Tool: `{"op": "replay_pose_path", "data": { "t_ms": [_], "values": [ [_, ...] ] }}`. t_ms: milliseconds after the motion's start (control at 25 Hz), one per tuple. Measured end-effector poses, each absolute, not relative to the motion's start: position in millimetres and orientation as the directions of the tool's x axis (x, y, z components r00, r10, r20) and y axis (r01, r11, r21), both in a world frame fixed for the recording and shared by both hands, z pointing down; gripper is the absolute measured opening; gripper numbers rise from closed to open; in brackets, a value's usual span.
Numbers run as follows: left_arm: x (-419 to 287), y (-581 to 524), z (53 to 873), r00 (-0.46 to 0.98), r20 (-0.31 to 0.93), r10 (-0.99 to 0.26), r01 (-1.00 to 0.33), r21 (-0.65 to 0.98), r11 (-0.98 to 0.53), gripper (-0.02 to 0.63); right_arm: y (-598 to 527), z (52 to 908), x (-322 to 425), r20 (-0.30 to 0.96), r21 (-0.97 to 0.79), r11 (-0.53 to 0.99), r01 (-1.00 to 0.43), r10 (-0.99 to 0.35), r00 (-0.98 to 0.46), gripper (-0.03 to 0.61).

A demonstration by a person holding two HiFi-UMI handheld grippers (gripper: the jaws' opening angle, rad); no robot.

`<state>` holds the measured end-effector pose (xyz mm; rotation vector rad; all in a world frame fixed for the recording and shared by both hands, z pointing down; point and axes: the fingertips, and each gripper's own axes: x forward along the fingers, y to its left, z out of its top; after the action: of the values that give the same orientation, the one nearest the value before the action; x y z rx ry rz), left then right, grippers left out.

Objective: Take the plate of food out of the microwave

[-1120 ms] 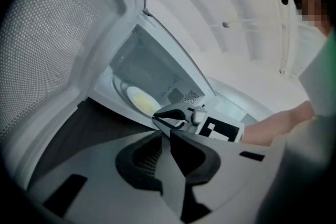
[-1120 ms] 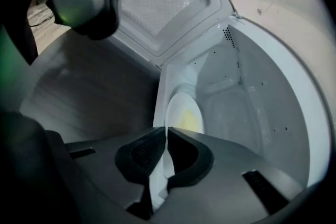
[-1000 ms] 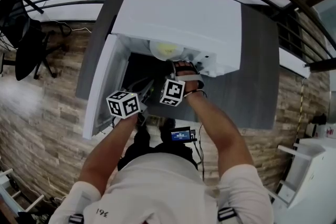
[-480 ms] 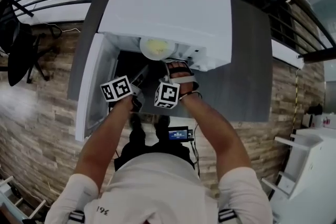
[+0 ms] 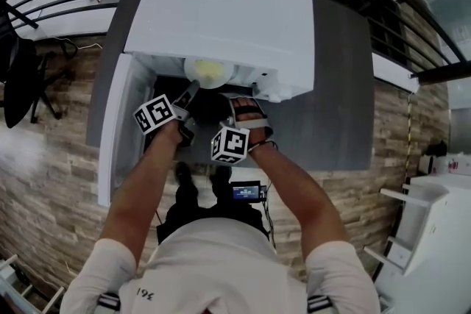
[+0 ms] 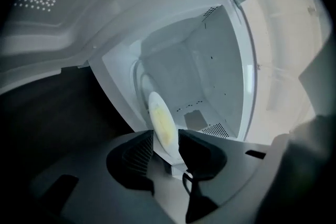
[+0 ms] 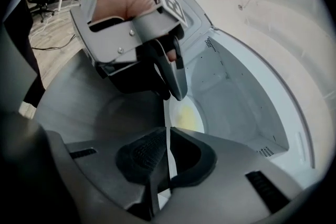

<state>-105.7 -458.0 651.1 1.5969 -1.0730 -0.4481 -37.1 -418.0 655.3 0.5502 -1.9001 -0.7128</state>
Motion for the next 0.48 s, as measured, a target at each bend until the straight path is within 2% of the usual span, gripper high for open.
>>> {"op": "replay_pose_path", "data": {
  "t_ms": [360,400,480],
  "values": [
    [-94.3,-463.8,663.8,0.553,0.305,-0.775,-0.371,0.923,0.099,0.13,-402.3,655.4,-26.6,0.661,0.64,0.752,-0.155,-0.642,-0.388,0.002],
    [-92.3,-462.8,663.0,0.564,0.298,-0.77,-0.36,0.928,0.096,0.122,-405.0,655.5,-24.0,0.661,0.642,0.749,-0.16,-0.648,-0.379,0.002],
    [-90.0,-461.0,662.4,0.576,0.286,-0.766,-0.344,0.935,0.091,0.065,-411.5,655.2,-19.6,0.656,0.651,0.74,-0.168,-0.66,-0.365,0.002]
  ]
}}
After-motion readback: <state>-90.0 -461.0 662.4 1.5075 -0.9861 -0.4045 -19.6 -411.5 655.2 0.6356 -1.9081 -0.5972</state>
